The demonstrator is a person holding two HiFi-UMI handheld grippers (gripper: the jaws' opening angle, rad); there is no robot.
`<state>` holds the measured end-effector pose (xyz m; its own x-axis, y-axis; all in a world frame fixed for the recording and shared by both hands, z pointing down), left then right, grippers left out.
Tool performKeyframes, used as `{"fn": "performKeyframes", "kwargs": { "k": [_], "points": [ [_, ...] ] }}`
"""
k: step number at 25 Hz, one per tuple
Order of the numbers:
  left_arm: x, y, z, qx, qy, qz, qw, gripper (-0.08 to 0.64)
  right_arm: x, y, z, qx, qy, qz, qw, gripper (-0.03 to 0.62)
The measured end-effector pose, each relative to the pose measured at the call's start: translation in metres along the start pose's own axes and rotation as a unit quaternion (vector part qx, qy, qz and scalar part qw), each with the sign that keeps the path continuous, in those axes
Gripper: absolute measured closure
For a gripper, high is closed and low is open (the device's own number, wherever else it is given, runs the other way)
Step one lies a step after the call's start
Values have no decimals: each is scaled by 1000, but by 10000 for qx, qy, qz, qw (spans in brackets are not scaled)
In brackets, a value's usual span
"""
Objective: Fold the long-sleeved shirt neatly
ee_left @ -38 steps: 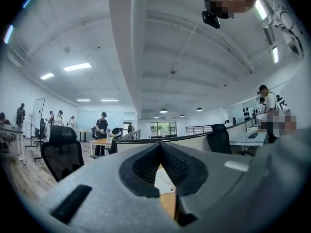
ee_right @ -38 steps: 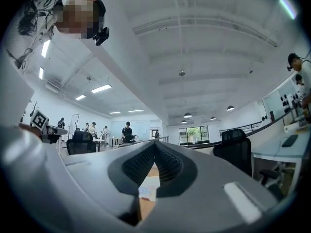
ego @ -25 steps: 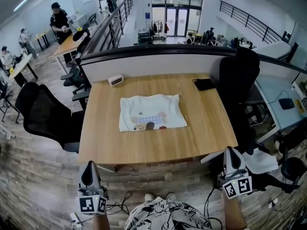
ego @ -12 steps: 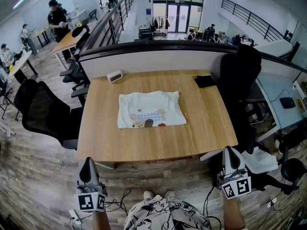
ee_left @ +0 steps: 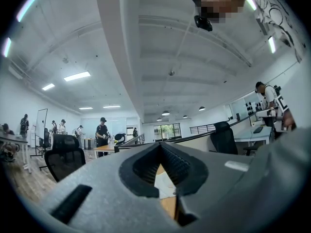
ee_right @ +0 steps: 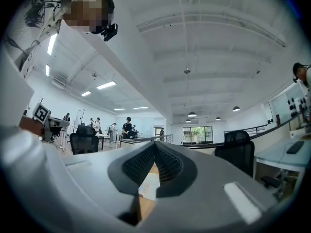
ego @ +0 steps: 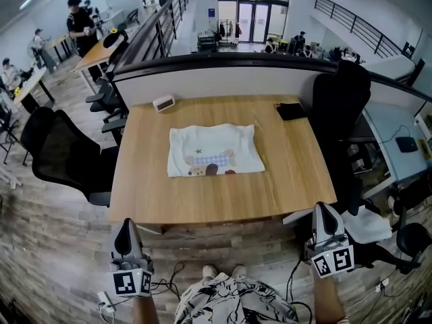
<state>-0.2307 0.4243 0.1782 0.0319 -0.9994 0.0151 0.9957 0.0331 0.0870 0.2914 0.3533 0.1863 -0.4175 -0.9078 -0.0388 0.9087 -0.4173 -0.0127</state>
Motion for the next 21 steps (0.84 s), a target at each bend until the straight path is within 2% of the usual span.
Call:
{"fn": "performKeyframes", "kwargs": {
  "k": [21],
  "points": [
    [-7,2,-2,7,-23,26,10000,555,4,-7,2,-66,-65,-44,9999,586]
  ]
}}
Point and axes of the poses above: the fingertips, and each gripper's own axes: x forward along the fingers, y to its right, z out of its underside, the point moved 10 cm from there along -x, backward along the fingers, and after that the axes turned 3 degrees about -y, right-handed, at the moved point
